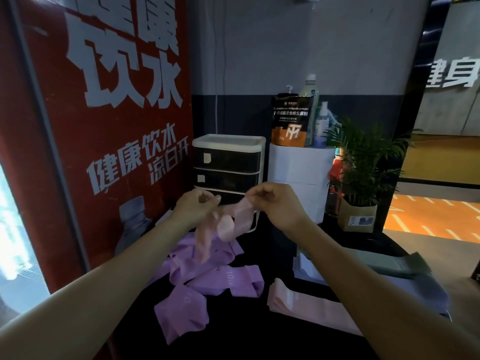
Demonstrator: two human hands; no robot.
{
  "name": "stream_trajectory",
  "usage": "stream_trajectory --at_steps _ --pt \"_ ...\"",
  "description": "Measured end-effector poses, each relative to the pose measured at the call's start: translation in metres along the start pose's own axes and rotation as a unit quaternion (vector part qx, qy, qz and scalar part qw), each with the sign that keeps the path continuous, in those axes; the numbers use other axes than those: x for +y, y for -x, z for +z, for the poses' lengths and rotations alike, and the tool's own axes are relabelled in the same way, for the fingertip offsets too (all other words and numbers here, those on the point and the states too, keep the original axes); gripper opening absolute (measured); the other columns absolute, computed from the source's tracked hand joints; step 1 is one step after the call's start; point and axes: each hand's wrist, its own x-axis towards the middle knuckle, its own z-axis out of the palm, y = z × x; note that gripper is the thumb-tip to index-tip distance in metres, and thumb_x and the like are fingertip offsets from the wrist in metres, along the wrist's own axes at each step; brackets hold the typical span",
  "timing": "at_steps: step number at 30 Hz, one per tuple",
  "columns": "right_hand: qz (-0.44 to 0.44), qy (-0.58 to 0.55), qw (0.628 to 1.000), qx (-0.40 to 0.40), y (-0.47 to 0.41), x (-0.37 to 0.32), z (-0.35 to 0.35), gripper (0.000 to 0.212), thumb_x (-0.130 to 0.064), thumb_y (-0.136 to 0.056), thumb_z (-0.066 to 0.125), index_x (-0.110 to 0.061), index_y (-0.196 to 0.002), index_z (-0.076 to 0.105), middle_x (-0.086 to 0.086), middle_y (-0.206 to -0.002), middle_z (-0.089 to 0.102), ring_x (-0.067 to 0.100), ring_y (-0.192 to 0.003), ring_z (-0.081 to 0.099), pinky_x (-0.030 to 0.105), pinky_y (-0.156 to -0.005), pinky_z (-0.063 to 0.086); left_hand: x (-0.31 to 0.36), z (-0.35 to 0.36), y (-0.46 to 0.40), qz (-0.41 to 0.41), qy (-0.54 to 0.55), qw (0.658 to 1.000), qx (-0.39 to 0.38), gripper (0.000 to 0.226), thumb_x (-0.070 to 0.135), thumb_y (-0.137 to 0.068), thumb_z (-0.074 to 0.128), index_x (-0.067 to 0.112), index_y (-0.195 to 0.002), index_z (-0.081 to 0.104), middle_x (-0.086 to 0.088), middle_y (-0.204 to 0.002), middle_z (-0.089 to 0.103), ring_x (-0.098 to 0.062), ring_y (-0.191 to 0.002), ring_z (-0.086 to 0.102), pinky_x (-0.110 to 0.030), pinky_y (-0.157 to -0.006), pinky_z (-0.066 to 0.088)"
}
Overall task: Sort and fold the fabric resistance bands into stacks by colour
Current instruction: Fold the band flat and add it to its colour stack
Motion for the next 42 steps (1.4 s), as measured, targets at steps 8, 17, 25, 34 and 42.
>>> stream_trajectory --at_steps 8,17,25,34,42 --pt "0.045 -0.093 0.995 0.001 -0.006 0.003 0.026 0.013 0.002 -0.087 0.06 -0.007 -0.091 0.069 0.001 -0.083 0.067 0.012 -0.08 0.064 0.024 -0.08 0.055 0.002 -0.004 0.028 0.174 -0.045 0.982 -0.05 0.021 0.018 -0.082 0.071 0.017 -0.101 0.062 0.005 -0.098 0.06 -0.011 -0.088 0.059 -0.02 -0.077 0.05" --pt "-0.031 0.058 0.998 -0.009 -0.004 -0.015 0.016 0.013 -0.01 -0.086 0.065 -0.006 -0.096 0.071 -0.003 -0.081 0.065 0.015 -0.079 0.063 0.025 -0.077 0.051 0.015 -0.007 0.025 0.226 -0.033 0.974 -0.003 0.007 0.013 -0.087 0.064 0.017 -0.087 0.069 0.005 -0.078 0.065 0.002 -0.069 0.057 -0.008 -0.063 0.044" --pt "-0.053 0.077 0.995 0.021 -0.008 -0.022 0.005 0.01 -0.01 -0.086 0.064 -0.007 -0.09 0.072 -0.011 -0.073 0.062 -0.003 -0.066 0.058 0.009 -0.066 0.046 0.034 -0.004 0.02 0.238 -0.03 0.97 -0.038 0.005 0.017 -0.085 0.066 0.017 -0.089 0.07 0.003 -0.082 0.068 -0.012 -0.079 0.063 -0.022 -0.07 0.051" --pt "0.014 0.011 1.0 0.008 -0.013 -0.028 -0.006 0.022 -0.005 -0.077 0.073 -0.002 -0.096 0.063 0.014 -0.092 0.067 0.023 -0.084 0.063 0.034 -0.082 0.053 0.087 -0.008 0.007 0.236 0.045 0.97 0.027 0.007 0.015 -0.087 0.065 0.013 -0.093 0.067 0.002 -0.083 0.064 -0.004 -0.074 0.058 -0.011 -0.069 0.048" --pt "0.069 0.089 0.993 -0.041 0.006 -0.017 -0.027 0.027 -0.013 -0.082 0.069 0.0 -0.106 0.063 0.008 -0.096 0.063 0.012 -0.073 0.057 0.02 -0.062 0.045 0.115 -0.01 0.004 0.185 0.209 0.958 0.062 0.01 0.015 -0.09 0.06 0.023 -0.084 0.063 0.005 -0.087 0.064 -0.004 -0.074 0.059 -0.012 -0.061 0.048"
